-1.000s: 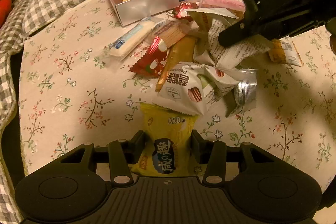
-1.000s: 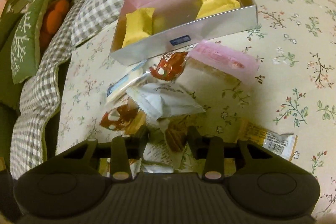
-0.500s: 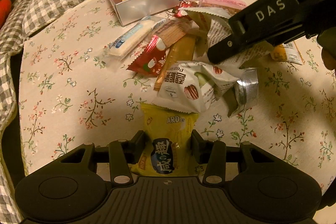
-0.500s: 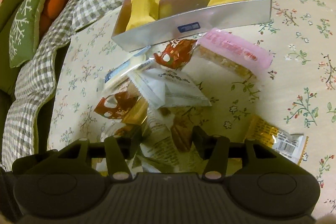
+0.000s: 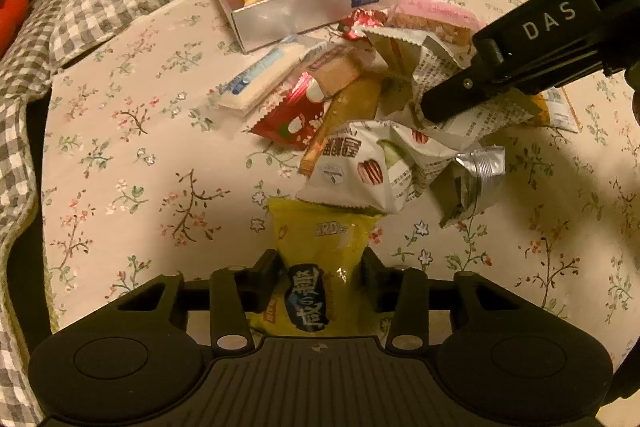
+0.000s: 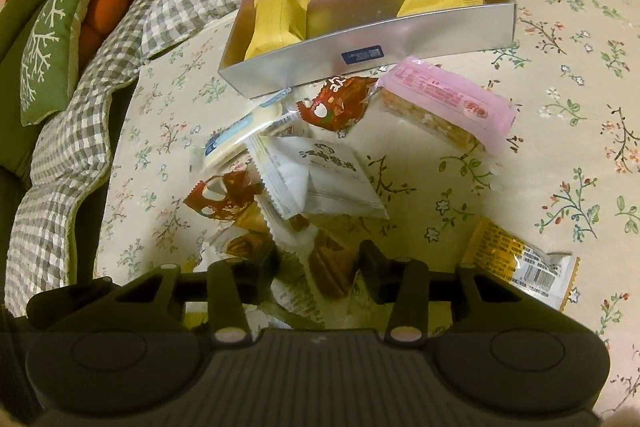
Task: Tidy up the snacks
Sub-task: 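Lift both held packets from the pile and carry them toward the box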
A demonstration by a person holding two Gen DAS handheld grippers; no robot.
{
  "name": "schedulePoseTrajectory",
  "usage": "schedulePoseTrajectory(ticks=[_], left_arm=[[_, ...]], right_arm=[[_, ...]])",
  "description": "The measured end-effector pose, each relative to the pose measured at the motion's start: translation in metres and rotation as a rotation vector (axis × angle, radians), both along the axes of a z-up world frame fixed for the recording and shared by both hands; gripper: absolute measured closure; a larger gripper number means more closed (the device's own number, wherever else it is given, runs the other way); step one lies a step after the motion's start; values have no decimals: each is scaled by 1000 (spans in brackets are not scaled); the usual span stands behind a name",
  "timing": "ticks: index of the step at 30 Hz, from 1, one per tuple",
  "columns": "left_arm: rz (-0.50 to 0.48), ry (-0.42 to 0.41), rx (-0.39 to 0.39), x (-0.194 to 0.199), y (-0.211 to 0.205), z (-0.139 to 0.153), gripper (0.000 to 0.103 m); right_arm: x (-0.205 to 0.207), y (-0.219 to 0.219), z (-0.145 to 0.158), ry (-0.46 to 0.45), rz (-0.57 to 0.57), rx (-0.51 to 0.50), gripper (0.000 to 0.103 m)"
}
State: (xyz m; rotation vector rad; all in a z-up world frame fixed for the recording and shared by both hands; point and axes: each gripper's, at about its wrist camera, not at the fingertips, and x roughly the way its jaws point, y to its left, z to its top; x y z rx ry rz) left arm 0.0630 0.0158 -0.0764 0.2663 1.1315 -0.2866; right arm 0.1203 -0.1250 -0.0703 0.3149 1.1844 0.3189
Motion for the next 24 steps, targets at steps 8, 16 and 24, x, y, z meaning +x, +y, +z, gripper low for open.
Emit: schedulePoseTrajectory(ticks=[8, 16, 24], left_arm=[[14, -11, -16, 3, 4, 4, 67], [19, -20, -20, 3, 6, 6, 67], [44, -65, -67, 3, 18, 26, 67]], right_arm=[[-2, -6, 11, -1, -8, 30, 62], [-2, -7, 16, -13, -7, 43, 62], [-6, -10, 26, -35, 10, 65, 62]])
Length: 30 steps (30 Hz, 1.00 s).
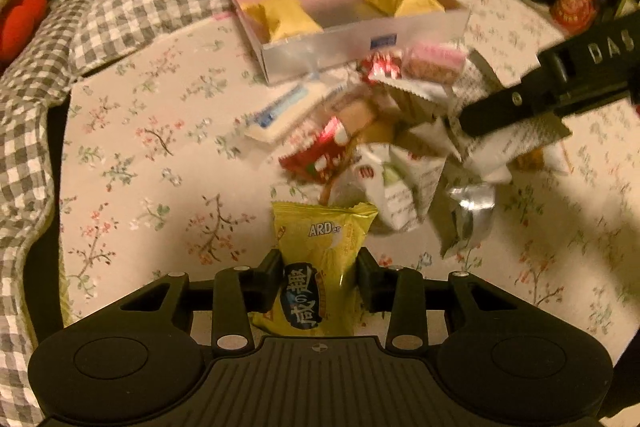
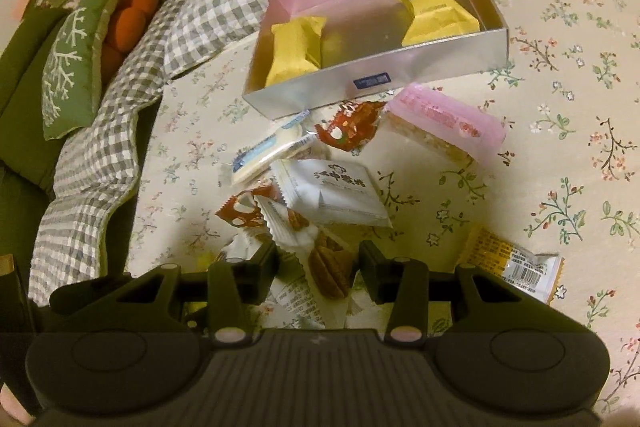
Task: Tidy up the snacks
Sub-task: 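Lift both held packets from the pile and carry them toward the box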
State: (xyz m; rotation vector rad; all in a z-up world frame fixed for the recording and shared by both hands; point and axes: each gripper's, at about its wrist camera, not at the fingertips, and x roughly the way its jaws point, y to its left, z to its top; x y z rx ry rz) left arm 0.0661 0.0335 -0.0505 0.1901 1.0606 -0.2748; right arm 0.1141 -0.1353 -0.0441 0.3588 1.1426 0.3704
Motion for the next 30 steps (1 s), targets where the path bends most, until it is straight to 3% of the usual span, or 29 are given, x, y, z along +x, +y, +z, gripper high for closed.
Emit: schedulePoseTrajectory(ticks=[12, 19, 30], left_arm=[[85, -76, -108, 11, 23, 33, 67], [115, -114, -152, 25, 16, 43, 67], [156, -139, -191, 107, -32, 56, 67]], right_arm=[[1, -20, 31, -60, -25, 123, 62], [16, -50, 40, -95, -126, 156, 62], [64, -94, 35, -164, -330, 169, 62]])
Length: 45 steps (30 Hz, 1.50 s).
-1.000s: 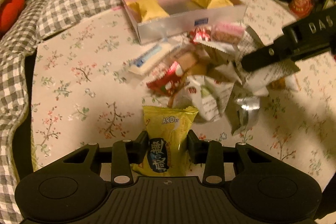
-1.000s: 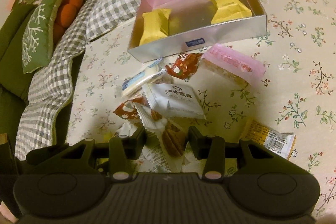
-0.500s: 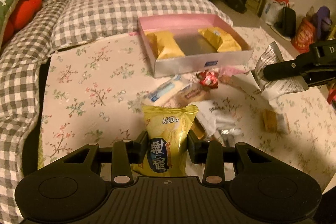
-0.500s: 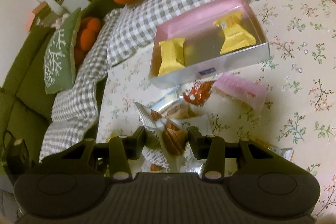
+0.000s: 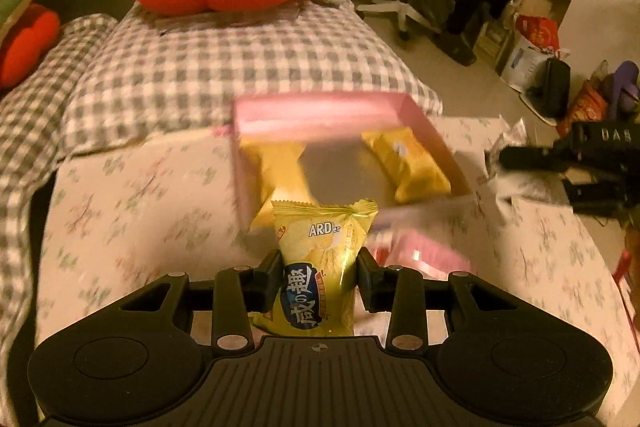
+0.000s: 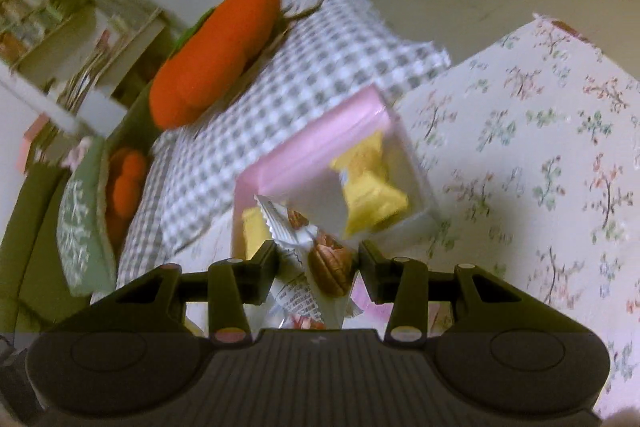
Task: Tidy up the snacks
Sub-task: 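Lift both held packets from the pile and carry them toward the box, then lower both packets into the box and open both tools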
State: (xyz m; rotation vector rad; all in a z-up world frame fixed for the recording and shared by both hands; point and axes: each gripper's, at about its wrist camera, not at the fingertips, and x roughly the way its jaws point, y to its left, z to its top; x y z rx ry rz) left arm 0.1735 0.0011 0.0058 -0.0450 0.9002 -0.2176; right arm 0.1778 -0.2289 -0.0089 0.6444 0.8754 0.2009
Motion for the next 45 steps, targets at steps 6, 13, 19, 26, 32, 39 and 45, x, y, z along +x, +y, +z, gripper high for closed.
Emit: schedulePoseTrajectory(ticks=[6, 13, 19, 26, 32, 39, 45], left_arm=[[40, -2, -45, 48, -26, -17, 67], [103, 13, -108, 81, -26, -42, 67], [130, -2, -111, 95, -19, -56, 67], [124, -37, -114, 92, -16, -54, 64], [147, -56, -144, 85, -2, -40, 64], [179, -69, -130, 63, 13, -14, 64], [218, -48, -129, 32, 27, 4, 60]], right_arm=[[26, -13, -14, -3, -70, 47, 62], [56, 10, -28, -6, -27, 29, 62], [68, 34, -37, 10, 25, -11, 62], [68, 39, -42, 14, 19, -16, 56], [64, 37, -34, 4, 7, -31, 49], [55, 39, -20, -13, 21, -65, 44], [37, 39, 1, -32, 47, -87, 44]])
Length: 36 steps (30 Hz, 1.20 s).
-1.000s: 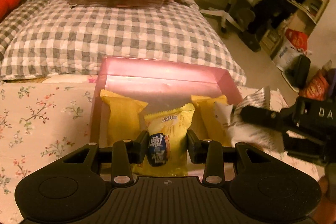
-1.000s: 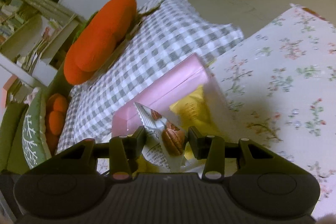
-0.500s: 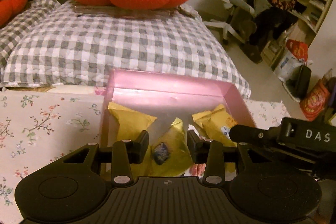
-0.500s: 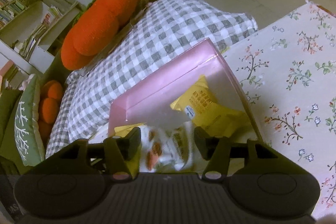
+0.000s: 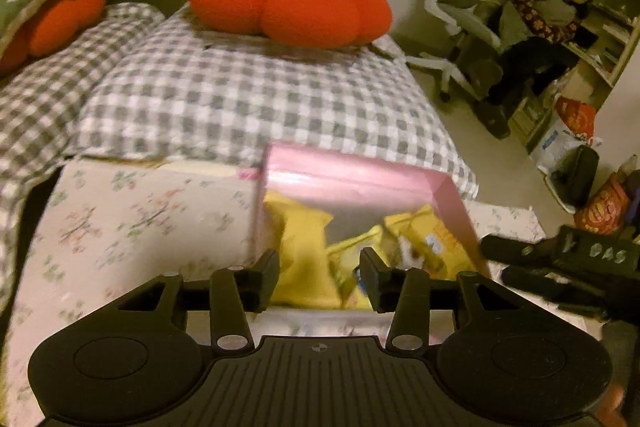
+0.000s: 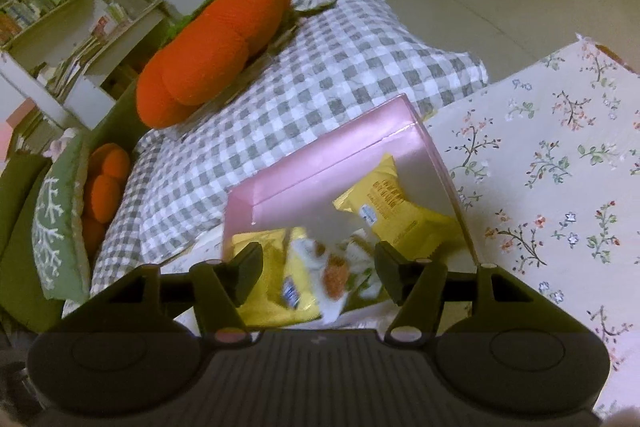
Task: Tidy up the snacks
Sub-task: 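Lower both packets into the box and open both tools, then reach the right tool to the pink bar while the left tool reaches a white pecan packet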
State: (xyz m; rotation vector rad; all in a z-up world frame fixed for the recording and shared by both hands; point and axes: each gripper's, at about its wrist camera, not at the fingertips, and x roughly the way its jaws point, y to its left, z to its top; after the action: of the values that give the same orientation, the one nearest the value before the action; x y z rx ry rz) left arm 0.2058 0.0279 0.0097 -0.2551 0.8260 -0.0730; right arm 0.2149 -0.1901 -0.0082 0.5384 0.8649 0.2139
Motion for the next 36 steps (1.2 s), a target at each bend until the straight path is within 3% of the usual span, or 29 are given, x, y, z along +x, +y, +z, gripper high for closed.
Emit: schedulePoseTrajectory(ticks=[11, 22, 25, 36], left_arm=[[-25, 59, 24, -57, 7, 3, 58], [-216, 59, 68, -105, 0, -7, 49], [-257, 65, 90, -113, -3, -12, 48], [-455, 96, 171, -131, -22, -30, 28]], right_arm=[[-47, 11, 25, -2, 90, -53, 33], [-78, 19, 36, 46, 188, -146, 18], [-84, 19, 31, 52, 198, -168, 17], [-90, 29, 9, 103, 268, -260, 17]])
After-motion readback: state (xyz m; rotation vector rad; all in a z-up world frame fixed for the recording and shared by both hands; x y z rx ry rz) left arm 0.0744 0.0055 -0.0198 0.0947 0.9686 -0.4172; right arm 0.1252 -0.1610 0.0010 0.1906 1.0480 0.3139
